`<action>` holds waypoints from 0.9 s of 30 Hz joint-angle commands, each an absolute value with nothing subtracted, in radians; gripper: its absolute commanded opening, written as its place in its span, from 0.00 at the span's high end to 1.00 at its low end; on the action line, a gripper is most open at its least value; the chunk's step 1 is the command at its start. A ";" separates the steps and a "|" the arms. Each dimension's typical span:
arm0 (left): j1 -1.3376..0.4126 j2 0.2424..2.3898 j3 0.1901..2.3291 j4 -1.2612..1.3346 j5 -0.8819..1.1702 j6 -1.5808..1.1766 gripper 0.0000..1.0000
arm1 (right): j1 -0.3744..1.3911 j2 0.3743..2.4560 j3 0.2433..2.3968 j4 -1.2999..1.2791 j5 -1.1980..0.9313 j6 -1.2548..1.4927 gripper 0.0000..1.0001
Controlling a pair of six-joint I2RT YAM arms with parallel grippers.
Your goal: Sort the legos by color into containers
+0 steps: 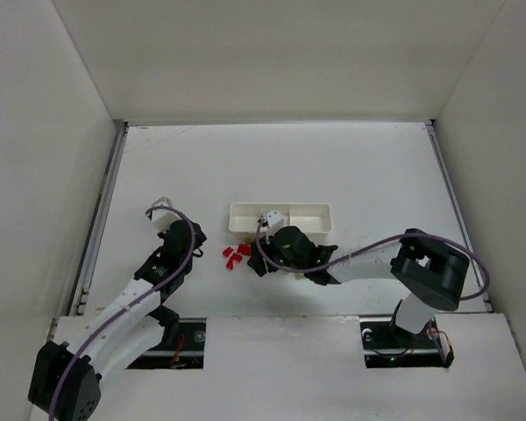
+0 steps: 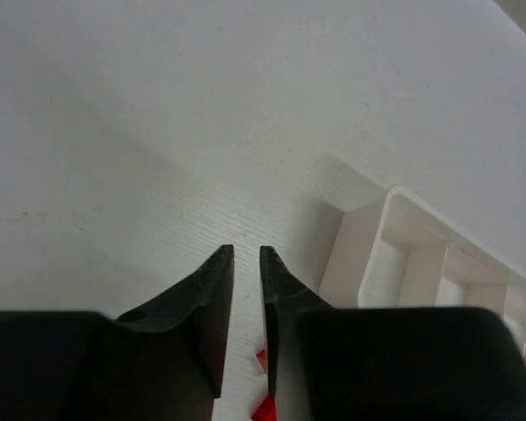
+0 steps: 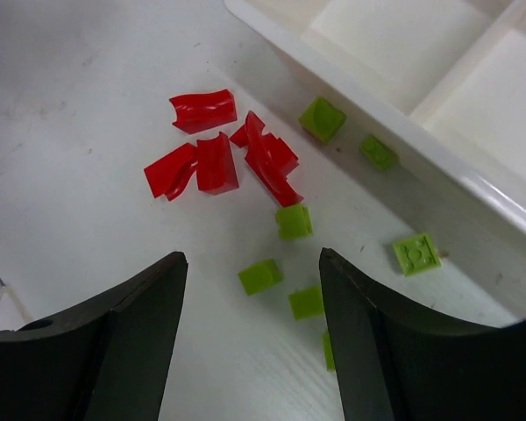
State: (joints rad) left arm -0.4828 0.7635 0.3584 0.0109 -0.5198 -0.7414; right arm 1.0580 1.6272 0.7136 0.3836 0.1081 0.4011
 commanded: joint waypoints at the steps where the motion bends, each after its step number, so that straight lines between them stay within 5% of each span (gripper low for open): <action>1: -0.487 0.746 0.344 0.057 -0.485 -0.715 0.79 | 1.038 1.670 0.788 0.436 0.098 0.359 0.32; 6: -0.508 0.612 0.246 0.042 -0.445 -0.739 0.67 | 1.006 1.715 0.825 0.440 0.090 0.336 0.33; 12: -0.547 0.537 0.230 -0.090 -0.420 -0.793 0.67 | 1.005 1.766 0.879 0.437 0.091 0.298 0.39; 17: -0.587 0.545 0.229 -0.130 -0.419 -0.834 0.70 | 1.018 1.810 0.917 0.431 0.072 0.296 0.51; 22: -0.628 0.552 0.239 -0.170 -0.393 -0.851 0.73 | 1.022 1.810 0.916 0.442 0.071 0.311 0.84; 27: -0.682 0.548 0.238 -0.170 -0.393 -0.854 0.73 | 1.032 1.676 0.861 0.456 0.086 0.305 0.87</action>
State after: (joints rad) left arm -0.6521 0.5484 0.2375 -0.1680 -0.3958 -0.8368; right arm 1.0142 1.8015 0.8803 0.3882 0.0727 0.3099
